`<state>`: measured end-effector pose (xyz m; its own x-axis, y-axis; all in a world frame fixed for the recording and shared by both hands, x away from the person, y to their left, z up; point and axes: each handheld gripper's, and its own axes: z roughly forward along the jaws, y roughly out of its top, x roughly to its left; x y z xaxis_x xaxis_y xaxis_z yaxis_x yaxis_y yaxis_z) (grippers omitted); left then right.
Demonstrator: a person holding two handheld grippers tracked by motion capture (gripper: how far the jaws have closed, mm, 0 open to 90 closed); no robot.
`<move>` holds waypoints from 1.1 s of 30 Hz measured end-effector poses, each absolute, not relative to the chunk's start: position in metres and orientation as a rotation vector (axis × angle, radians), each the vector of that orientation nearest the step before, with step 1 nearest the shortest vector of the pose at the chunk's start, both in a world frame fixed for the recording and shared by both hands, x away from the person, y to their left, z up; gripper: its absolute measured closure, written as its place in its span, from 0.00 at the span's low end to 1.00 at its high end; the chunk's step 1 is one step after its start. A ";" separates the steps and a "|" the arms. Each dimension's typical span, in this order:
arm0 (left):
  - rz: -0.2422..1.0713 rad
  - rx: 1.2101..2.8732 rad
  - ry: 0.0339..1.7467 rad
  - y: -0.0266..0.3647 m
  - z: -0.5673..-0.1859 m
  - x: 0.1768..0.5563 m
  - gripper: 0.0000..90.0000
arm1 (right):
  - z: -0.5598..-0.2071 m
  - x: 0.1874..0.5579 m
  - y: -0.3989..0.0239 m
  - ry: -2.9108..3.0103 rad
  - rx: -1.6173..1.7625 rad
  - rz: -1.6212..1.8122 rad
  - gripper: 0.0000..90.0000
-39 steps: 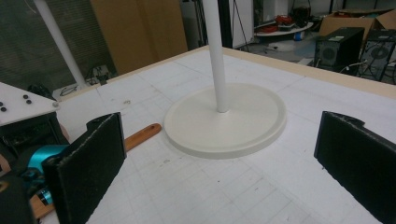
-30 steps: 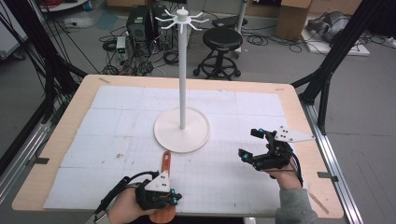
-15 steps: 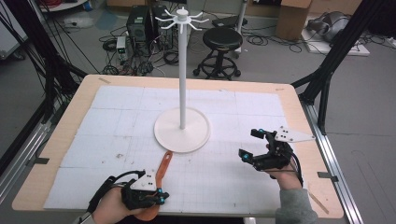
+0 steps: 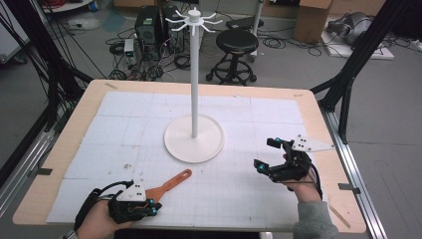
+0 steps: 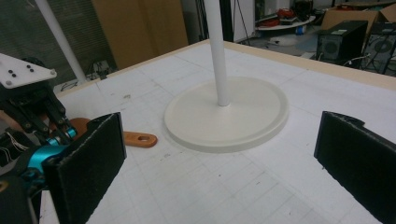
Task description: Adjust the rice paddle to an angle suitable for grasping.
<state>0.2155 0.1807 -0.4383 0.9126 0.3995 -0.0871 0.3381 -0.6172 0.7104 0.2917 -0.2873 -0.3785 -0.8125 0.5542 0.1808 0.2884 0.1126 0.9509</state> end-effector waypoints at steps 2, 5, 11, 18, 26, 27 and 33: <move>0.103 2.290 0.523 0.181 -0.438 0.216 1.00 | -0.378 0.292 -0.287 2.167 0.839 1.769 0.01; 0.114 2.292 0.526 0.185 -0.438 0.215 1.00 | -0.378 0.292 -0.288 2.166 0.840 1.769 0.01; 0.131 2.292 0.551 0.198 -0.437 0.215 1.00 | -0.379 0.292 -0.288 2.166 0.841 1.771 0.01; 0.141 2.227 0.543 0.209 -0.433 0.216 1.00 | -0.379 0.292 -0.286 2.173 0.843 1.760 0.01; 0.189 2.158 0.468 0.194 -0.415 0.228 1.00 | -0.380 0.293 -0.284 2.185 0.833 1.749 0.01; 0.189 2.158 0.468 0.194 -0.415 0.228 0.99 | -0.380 0.293 -0.284 2.185 0.833 1.749 0.01; 0.165 2.140 0.492 0.195 -0.414 0.241 0.88 | -0.381 0.293 -0.285 2.189 0.839 1.743 0.01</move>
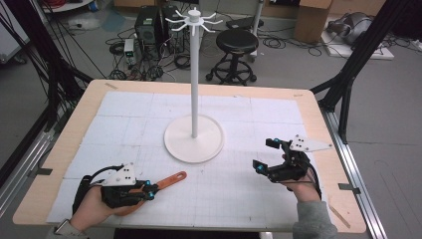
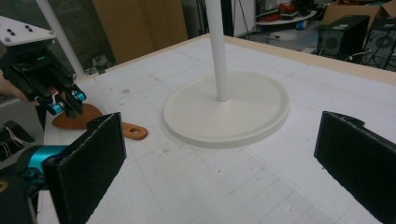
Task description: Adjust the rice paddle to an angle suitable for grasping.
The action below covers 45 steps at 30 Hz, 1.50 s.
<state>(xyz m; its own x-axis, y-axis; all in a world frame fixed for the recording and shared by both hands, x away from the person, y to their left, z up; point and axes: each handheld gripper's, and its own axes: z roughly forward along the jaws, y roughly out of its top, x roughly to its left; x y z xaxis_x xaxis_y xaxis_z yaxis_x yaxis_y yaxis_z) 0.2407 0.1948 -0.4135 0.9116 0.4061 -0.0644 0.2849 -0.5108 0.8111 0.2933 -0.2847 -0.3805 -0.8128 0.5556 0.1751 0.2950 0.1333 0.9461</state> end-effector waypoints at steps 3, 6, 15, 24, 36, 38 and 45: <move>0.160 2.134 0.479 0.193 -0.413 0.243 0.78 | -0.380 0.293 -0.284 2.191 0.838 1.744 0.01; 0.160 2.132 0.487 0.189 -0.411 0.248 0.71 | -0.380 0.293 -0.284 2.193 0.838 1.742 0.01; 0.094 2.159 0.452 0.177 -0.401 0.264 0.39 | -0.380 0.293 -0.285 2.190 0.841 1.747 0.01; 0.111 2.165 0.408 0.172 -0.384 0.277 0.19 | -0.380 0.293 -0.286 2.184 0.833 1.752 0.01; 0.121 2.244 0.412 0.165 -0.405 0.279 0.18 | -0.380 0.292 -0.288 2.181 0.841 1.757 0.01; 0.123 2.267 0.423 0.165 -0.412 0.282 0.18 | -0.379 0.292 -0.289 2.174 0.839 1.764 0.01; 0.088 2.262 0.431 0.168 -0.419 0.284 0.18 | -0.380 0.293 -0.288 2.178 0.841 1.760 0.01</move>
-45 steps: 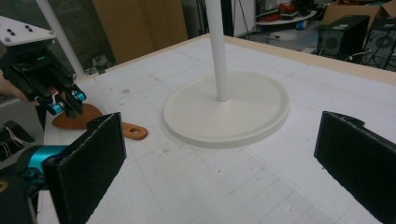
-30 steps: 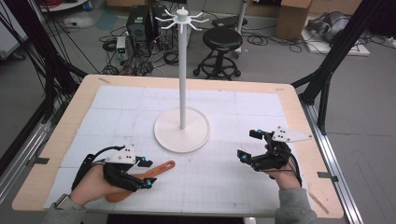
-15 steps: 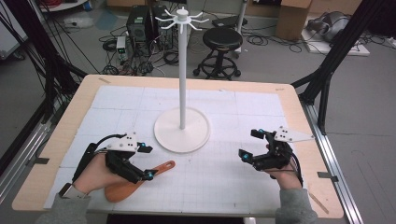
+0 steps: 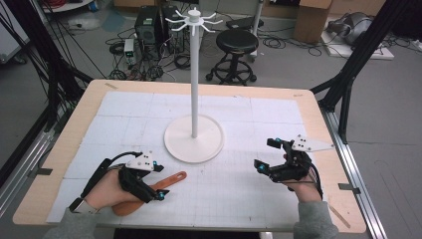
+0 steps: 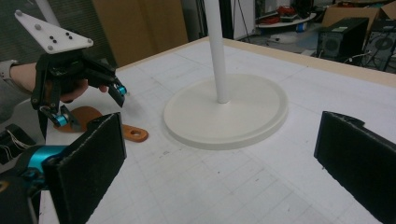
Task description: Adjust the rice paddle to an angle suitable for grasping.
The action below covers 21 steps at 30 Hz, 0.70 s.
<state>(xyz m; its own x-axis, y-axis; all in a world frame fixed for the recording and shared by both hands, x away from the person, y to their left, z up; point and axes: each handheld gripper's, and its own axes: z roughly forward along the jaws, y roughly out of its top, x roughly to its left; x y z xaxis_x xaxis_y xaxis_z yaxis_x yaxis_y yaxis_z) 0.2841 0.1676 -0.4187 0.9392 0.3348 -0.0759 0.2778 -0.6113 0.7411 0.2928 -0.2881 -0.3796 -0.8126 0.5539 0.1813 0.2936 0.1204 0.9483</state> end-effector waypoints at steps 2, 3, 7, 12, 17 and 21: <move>0.087 2.271 0.430 0.167 -0.422 0.285 0.18 | -0.379 0.292 -0.288 2.180 0.846 1.759 0.01; 0.087 2.271 0.430 0.167 -0.422 0.285 0.18 | -0.379 0.292 -0.288 2.180 0.846 1.759 0.01; 0.090 2.301 0.433 0.166 -0.427 0.286 0.19 | -0.379 0.292 -0.288 2.177 0.839 1.761 0.01; 0.085 2.317 0.447 0.164 -0.432 0.289 0.19 | -0.379 0.293 -0.288 2.175 0.835 1.762 0.01; 0.084 2.337 0.447 0.163 -0.435 0.291 0.19 | -0.379 0.293 -0.288 2.175 0.837 1.761 0.01; 0.102 2.360 0.447 0.161 -0.438 0.291 0.21 | -0.379 0.293 -0.288 2.177 0.839 1.757 0.01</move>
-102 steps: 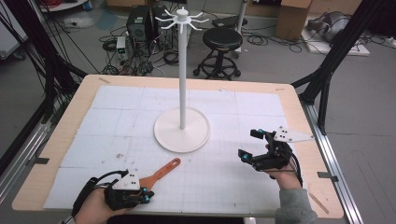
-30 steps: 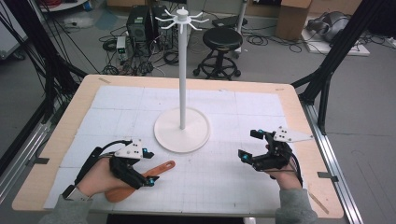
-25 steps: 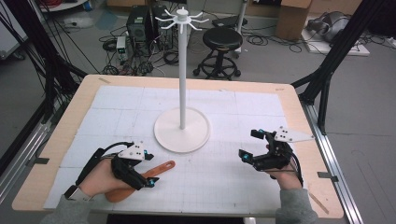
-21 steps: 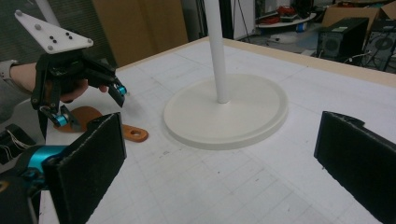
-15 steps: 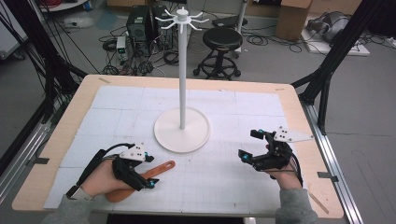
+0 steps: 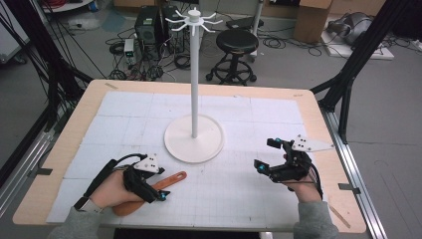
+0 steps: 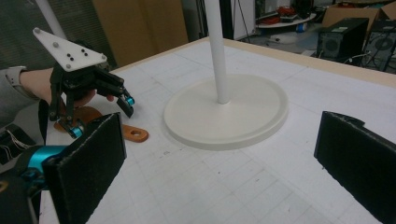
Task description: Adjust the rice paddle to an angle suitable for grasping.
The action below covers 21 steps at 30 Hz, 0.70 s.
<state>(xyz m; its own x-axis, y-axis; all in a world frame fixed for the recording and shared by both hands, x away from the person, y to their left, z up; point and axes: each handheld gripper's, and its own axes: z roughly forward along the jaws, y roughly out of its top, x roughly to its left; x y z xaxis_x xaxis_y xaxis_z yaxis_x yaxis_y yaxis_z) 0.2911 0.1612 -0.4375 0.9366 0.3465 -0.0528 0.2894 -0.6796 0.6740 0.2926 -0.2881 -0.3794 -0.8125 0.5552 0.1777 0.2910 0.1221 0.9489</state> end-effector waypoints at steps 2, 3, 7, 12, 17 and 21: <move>0.107 2.362 0.445 0.160 -0.439 0.291 0.22 | -0.380 0.293 -0.288 2.181 0.841 1.759 0.01; 0.112 2.364 0.445 0.160 -0.439 0.290 0.22 | -0.380 0.293 -0.288 2.181 0.837 1.756 0.01; 0.146 2.376 0.433 0.160 -0.438 0.290 0.26 | -0.380 0.293 -0.288 2.182 0.835 1.755 0.01; 0.148 2.381 0.428 0.162 -0.437 0.290 0.33 | -0.380 0.293 -0.287 2.188 0.844 1.753 0.01; 0.153 2.386 0.420 0.162 -0.435 0.287 0.45 | -0.381 0.293 -0.287 2.190 0.844 1.748 0.01; 0.158 2.389 0.424 0.162 -0.434 0.287 0.50 | -0.381 0.293 -0.287 2.193 0.845 1.747 0.01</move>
